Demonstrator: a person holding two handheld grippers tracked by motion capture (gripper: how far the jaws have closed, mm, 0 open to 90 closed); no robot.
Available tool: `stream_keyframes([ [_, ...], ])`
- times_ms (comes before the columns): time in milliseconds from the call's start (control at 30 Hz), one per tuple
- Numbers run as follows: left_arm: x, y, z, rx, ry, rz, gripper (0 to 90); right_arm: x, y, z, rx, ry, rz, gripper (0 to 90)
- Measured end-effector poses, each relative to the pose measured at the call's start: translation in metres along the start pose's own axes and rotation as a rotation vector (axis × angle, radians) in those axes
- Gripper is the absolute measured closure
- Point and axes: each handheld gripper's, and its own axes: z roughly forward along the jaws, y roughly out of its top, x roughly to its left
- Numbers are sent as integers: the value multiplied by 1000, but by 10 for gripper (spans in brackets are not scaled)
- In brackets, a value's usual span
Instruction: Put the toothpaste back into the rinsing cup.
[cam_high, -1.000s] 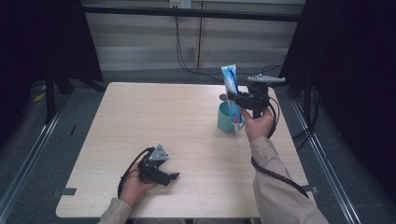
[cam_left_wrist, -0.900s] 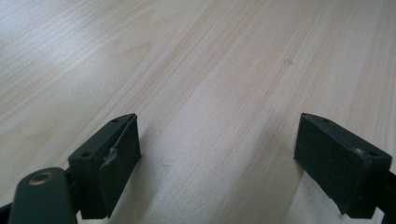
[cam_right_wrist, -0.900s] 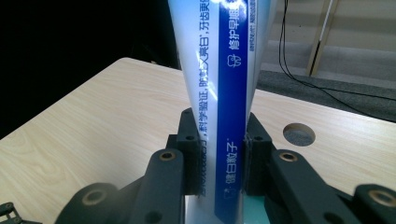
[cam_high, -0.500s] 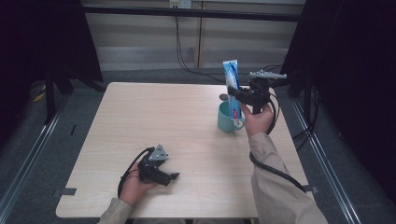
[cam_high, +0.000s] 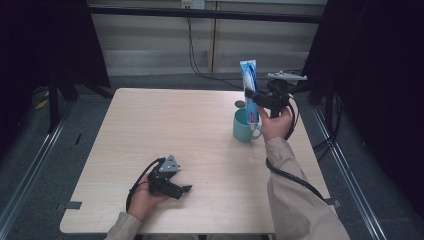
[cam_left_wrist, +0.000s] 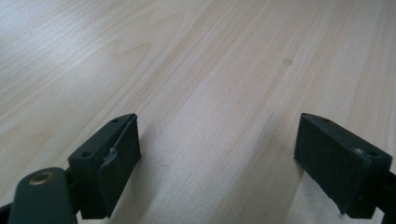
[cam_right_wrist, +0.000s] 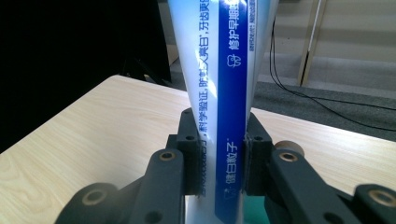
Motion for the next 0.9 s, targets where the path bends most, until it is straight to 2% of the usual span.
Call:
stream_keyframes([
  [533,0,0,0,0,0,0,140,-7,4,6,-15,-12,26,742],
  [900,0,0,0,0,0,0,140,-10,5,13,-8,-30,20,742],
])
